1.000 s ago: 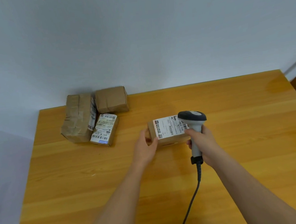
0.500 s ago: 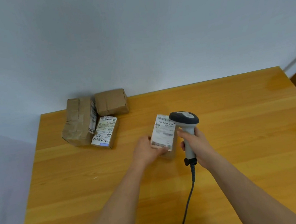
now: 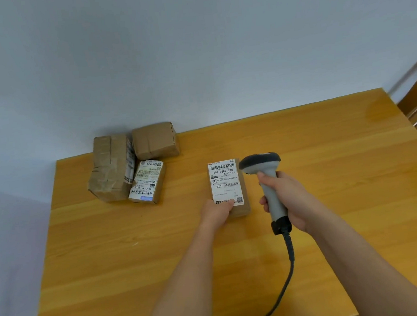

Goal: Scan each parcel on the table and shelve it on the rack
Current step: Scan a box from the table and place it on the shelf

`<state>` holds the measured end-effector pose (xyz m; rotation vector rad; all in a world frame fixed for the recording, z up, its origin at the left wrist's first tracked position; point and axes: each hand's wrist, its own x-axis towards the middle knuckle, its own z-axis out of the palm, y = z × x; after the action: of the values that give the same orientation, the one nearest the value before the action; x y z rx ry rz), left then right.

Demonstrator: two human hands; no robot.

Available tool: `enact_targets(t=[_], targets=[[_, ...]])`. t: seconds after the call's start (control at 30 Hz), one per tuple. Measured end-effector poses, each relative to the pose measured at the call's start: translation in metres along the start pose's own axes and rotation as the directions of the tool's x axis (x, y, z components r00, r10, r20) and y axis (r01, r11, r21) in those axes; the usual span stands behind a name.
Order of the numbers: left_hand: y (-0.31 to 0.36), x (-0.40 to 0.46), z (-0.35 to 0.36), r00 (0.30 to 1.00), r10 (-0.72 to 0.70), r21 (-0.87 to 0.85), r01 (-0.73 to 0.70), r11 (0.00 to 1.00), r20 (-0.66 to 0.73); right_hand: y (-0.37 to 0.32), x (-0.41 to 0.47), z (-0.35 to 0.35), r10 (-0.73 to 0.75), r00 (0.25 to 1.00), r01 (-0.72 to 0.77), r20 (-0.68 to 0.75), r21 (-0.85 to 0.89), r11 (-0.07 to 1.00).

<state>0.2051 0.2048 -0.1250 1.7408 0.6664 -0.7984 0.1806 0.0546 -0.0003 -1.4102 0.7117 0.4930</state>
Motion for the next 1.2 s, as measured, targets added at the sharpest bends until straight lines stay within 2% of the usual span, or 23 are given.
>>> enact_targets(t=[0.27,0.67,0.97,1.2], targets=[[0.003,-0.005,0.004,0.998,0.064,0.122,-0.061,0.991,-0.02,-0.014,-0.038,0.0,0.022,1.0,-0.022,0.006,0.039,0.999],[0.004,-0.005,0.005,0.997,0.078,0.146,-0.076,0.986,-0.007,-0.014,-0.058,-0.007,-0.003,1.0,0.004,-0.006,0.069,0.998],[0.002,-0.004,-0.001,0.999,-0.012,0.04,0.011,0.999,0.037,0.004,-0.028,-0.009,-0.014,0.998,0.021,-0.059,0.114,0.993],[-0.01,-0.003,-0.019,0.994,-0.034,-0.101,0.044,0.994,0.1,0.053,0.018,0.015,0.08,0.996,-0.086,0.04,0.17,0.982]])
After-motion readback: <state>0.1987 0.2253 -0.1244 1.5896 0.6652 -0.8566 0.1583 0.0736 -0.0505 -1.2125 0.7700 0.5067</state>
